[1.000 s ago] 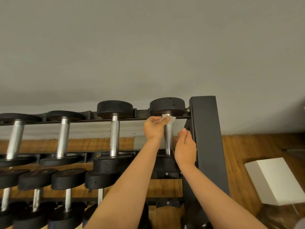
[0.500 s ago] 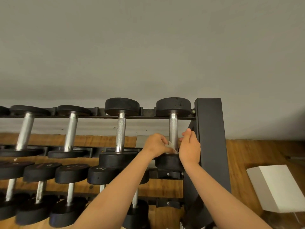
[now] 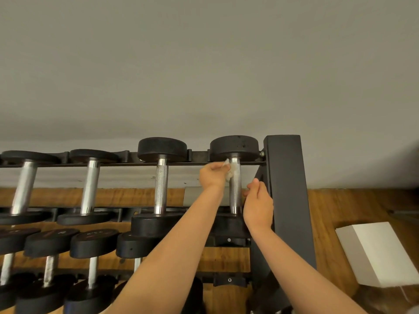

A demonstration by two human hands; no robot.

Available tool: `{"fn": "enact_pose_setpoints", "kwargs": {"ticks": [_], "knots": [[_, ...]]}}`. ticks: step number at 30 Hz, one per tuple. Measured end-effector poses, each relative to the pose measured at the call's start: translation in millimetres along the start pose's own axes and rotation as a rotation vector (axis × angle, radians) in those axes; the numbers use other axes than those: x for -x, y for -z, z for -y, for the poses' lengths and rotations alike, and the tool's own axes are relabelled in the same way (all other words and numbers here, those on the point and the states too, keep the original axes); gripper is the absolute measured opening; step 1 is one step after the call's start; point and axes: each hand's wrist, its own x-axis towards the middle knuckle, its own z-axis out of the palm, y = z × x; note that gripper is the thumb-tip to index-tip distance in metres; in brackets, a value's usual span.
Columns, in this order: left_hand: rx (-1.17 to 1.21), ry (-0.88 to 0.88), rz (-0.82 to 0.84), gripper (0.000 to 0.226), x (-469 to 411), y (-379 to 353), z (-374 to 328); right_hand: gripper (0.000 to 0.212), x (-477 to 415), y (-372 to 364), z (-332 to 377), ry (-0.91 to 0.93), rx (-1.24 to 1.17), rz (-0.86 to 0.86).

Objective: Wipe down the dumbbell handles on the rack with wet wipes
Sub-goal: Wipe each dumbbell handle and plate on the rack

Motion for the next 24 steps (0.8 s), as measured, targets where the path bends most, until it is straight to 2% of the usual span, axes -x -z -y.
{"fn": "enact_pose_setpoints", "kwargs": {"ticks": [3, 6, 9, 15, 17, 19, 21, 22, 24], "knots": [[0.092, 0.024, -0.043, 0.013, -4.5, -7.9, -3.2, 0.036, -1.0, -0.9, -1.0, -0.001, 0.012, -0.002], [0.039, -0.027, -0.027, 0.004, -0.5, -5.1, 0.2, 0.036, -0.4, -1.2, -0.2, 0.001, 0.017, -0.001], [-0.148, -0.129, 0.072, 0.020, 6.7, 8.7, 13.3, 0.035, 0.2, -0.4, 0.9, -0.002, 0.012, 0.003], [-0.693, -0.297, 0.332, 0.024, 20.1, 39.0, 32.4, 0.041, 2.7, 1.6, 3.4, 0.000, 0.011, 0.004], [-0.801, -0.313, 0.386, 0.025, 21.9, 45.6, 33.4, 0.041, 2.2, 2.0, 4.4, -0.015, 0.012, 0.003], [-0.781, -0.317, 0.412, 0.020, 24.8, 52.3, 36.4, 0.039, 2.3, 1.9, 4.1, -0.019, 0.012, 0.009], [-0.635, -0.352, 0.376, 0.011, 29.5, 58.3, 37.8, 0.037, 2.6, 2.6, 3.9, -0.020, -0.001, 0.014], [-0.547, -0.394, 0.321, 0.006, 31.5, 60.4, 35.8, 0.037, 2.5, 3.1, 4.2, -0.021, -0.009, 0.016], [-0.384, -0.528, 0.176, 0.013, 31.9, 62.0, 25.4, 0.036, 2.2, 3.6, 3.9, -0.022, -0.017, 0.023]]}}
